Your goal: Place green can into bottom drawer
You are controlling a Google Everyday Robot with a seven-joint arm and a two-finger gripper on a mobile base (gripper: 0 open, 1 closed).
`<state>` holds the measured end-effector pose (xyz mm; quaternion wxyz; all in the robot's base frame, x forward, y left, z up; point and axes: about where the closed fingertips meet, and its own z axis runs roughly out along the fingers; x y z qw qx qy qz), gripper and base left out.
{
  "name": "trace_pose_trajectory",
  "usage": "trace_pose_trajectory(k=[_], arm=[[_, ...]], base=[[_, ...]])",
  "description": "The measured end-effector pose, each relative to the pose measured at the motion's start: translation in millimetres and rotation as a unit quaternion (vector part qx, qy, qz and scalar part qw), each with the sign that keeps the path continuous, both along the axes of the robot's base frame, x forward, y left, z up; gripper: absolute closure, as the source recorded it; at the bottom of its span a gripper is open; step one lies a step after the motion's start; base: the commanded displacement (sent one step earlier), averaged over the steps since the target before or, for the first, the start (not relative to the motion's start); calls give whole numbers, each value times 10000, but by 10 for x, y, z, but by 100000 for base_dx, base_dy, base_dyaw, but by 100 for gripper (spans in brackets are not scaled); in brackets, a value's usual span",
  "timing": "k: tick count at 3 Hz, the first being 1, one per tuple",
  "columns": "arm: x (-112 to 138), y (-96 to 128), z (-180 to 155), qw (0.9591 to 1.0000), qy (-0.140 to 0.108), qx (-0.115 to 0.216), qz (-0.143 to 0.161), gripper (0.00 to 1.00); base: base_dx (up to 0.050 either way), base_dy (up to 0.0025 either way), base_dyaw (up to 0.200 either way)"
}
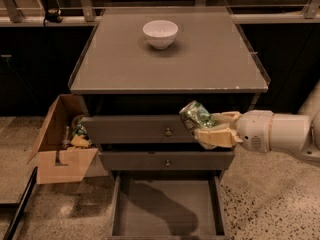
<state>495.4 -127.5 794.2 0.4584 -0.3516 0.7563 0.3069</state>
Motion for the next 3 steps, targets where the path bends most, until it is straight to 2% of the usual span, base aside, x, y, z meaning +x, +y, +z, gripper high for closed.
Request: trace_pose_trajectory(k=[1,2,3], arm=[[-7,7,-53,10000,17,33,22,100],[-62,0,-354,9995,41,278,161,100],[-104,-50,-871,9991,199,371,58,100]], base=[[0,0,0],[0,0,0],[0,0,0]])
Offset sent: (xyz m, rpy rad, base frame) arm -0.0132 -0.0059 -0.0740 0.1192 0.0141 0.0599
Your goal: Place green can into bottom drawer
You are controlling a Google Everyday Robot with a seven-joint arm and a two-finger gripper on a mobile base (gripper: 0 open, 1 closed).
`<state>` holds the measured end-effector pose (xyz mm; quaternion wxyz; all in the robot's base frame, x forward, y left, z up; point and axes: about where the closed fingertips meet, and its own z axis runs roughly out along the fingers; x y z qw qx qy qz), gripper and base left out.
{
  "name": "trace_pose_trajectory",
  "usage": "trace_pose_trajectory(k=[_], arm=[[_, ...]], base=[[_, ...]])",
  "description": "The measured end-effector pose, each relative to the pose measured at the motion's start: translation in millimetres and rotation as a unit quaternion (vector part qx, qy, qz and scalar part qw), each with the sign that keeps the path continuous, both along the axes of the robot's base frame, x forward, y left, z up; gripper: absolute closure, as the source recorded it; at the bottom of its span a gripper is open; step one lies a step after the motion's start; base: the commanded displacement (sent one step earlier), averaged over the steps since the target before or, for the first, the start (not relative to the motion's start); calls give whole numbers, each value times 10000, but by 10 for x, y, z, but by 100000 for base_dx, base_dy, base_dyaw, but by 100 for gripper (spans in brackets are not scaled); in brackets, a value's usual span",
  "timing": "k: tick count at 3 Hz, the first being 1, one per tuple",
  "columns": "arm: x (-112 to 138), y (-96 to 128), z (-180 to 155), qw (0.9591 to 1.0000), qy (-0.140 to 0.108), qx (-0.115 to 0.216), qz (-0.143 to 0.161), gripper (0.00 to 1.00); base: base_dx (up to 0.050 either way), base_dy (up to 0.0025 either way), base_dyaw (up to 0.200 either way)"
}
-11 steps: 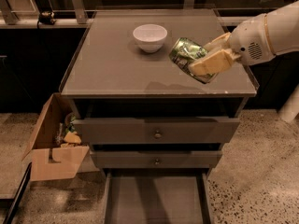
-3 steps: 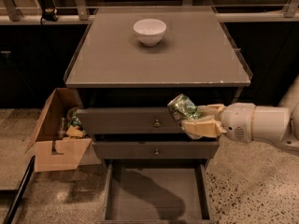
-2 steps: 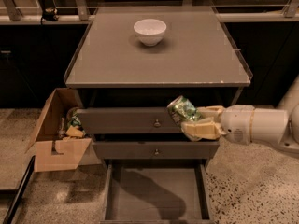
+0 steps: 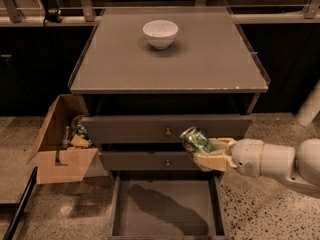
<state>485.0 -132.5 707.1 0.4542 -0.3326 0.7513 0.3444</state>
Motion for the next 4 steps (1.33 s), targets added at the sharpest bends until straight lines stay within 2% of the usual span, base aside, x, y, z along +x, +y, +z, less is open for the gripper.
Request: trace_pose_trajectory(k=[1,2,3,4], arm=[[-13,-27,-284,9999,127,16,-95,100],[-21,-54,-688,9986,429,-16,-295,100],[-21,-54,-690,9986,430,-17,-297,100],[-5,-57,-910,9978,522,103,-408,100]], base=[[0,0,0],[0,0,0],[0,0,0],[0,0,0]])
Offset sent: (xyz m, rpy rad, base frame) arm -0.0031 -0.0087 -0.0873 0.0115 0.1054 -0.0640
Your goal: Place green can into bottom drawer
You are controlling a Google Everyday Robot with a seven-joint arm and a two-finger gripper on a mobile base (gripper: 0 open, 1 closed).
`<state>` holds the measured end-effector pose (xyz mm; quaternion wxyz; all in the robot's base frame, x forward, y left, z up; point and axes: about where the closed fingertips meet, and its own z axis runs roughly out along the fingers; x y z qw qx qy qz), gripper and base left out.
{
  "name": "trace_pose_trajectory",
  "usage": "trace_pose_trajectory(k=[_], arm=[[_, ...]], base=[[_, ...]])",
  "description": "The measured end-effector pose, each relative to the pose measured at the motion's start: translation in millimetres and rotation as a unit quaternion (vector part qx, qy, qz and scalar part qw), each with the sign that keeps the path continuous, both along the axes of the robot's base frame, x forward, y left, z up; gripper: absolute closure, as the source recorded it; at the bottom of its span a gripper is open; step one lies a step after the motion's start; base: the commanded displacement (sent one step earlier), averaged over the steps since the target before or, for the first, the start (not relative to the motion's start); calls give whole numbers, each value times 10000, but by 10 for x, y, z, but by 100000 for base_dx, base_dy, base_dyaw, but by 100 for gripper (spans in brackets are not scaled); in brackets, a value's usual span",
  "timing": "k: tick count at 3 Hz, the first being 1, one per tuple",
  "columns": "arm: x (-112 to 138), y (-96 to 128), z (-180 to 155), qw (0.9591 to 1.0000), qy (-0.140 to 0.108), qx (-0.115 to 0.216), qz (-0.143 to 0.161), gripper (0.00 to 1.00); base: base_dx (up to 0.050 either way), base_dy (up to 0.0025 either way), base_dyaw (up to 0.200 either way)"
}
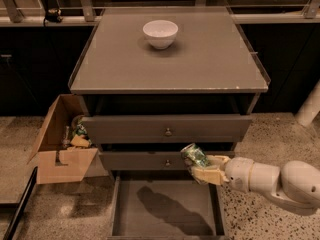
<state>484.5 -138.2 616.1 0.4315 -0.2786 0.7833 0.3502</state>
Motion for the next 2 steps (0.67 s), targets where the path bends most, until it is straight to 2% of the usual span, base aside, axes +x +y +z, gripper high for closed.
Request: trace_pose_trajectory(k=[2], arm=[[42,16,-714,9983,412,375,-195,100]], base=[[0,0,0]])
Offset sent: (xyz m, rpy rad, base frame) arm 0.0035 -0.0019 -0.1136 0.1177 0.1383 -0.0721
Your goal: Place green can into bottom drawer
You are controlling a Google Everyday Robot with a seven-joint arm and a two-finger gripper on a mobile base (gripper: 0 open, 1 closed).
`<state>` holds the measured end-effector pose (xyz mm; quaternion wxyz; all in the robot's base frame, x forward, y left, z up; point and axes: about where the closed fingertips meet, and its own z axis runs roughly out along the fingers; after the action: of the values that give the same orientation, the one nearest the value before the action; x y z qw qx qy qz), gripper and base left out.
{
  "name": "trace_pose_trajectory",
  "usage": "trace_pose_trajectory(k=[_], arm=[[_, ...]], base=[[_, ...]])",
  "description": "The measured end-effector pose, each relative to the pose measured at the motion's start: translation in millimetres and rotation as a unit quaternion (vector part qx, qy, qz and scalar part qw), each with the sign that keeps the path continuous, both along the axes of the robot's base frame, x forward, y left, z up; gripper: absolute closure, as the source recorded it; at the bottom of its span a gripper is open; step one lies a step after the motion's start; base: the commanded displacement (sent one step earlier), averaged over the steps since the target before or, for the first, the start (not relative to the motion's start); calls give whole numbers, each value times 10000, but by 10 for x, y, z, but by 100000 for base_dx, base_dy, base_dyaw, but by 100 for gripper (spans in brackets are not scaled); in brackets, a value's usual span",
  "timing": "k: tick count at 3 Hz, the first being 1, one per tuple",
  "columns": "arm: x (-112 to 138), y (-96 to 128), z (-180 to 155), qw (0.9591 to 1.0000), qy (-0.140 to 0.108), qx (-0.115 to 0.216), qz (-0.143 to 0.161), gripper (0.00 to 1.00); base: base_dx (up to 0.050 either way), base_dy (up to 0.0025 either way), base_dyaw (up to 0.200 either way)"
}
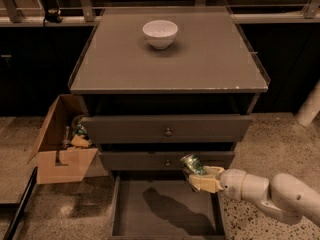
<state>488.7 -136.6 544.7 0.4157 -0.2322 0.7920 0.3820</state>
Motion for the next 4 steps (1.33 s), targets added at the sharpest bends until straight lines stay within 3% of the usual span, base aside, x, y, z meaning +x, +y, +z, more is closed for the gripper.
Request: trace_pose_trajectory(k=[1,3,4], arm=[[-83,47,-542,9986,310,433,-15,100],[-82,59,-597,9987,258,405,-167,100],[-68,97,-832,9974,57,398,-594,100]], base=[[0,0,0],[0,0,0],[0,0,0]])
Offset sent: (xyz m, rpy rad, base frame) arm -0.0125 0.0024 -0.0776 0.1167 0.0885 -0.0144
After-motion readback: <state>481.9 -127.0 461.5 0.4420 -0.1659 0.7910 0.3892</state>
